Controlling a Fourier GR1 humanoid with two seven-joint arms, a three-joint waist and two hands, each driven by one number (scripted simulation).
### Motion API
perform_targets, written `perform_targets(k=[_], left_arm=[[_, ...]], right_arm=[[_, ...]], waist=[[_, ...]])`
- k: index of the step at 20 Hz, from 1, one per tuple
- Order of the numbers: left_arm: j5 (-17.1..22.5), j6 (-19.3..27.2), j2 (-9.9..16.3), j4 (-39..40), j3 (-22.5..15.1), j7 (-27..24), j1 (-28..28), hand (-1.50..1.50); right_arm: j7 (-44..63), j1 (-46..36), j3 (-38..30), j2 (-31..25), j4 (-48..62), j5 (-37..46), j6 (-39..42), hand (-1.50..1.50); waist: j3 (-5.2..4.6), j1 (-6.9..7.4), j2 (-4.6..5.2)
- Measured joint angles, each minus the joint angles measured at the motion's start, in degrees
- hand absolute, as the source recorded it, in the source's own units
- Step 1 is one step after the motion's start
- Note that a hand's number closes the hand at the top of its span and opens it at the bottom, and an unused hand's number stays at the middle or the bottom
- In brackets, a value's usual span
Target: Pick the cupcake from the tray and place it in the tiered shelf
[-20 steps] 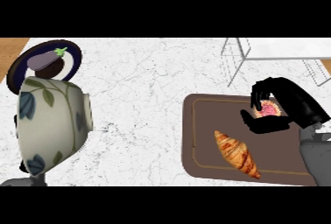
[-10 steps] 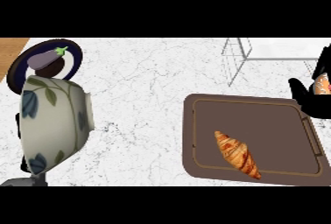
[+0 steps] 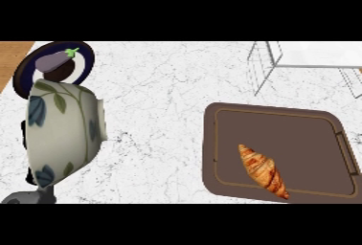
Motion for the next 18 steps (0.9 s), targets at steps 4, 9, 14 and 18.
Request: perform_targets(k=[4,9,14,18], left_arm=[[-0.7,-0.4,-0.5,0.4,-0.1,-0.8,-0.4,0.00],[-1.4,-0.5,-0.9,0.2,-0.1,-0.2,-0.9,0.00],[-1.2,-1.4,-1.1,0.8,0.3,-0.2,-1.3,0.00],[-2.2,-0.9,-1.8,0.8,0.3,-0.6,-1.5,0.00]], right_arm=[[-1.6,-6.8,-1.2,-3.4,9.2,0.7,-0.4,1.50],[-8.9,-11.8,-0.8,-7.0,21.3,3.7,-1.3,1.50],[-16.5,-15.6,1.0,-9.1,32.5,6.2,-1.0,1.50],[-22.5,-18.9,3.3,-10.4,40.6,9.0,-1.0,1.50]], waist=[[0.05,0.50,0.13],[0.04,0.99,0.34],[0.05,1.21,0.45],[0.09,1.57,0.57]])
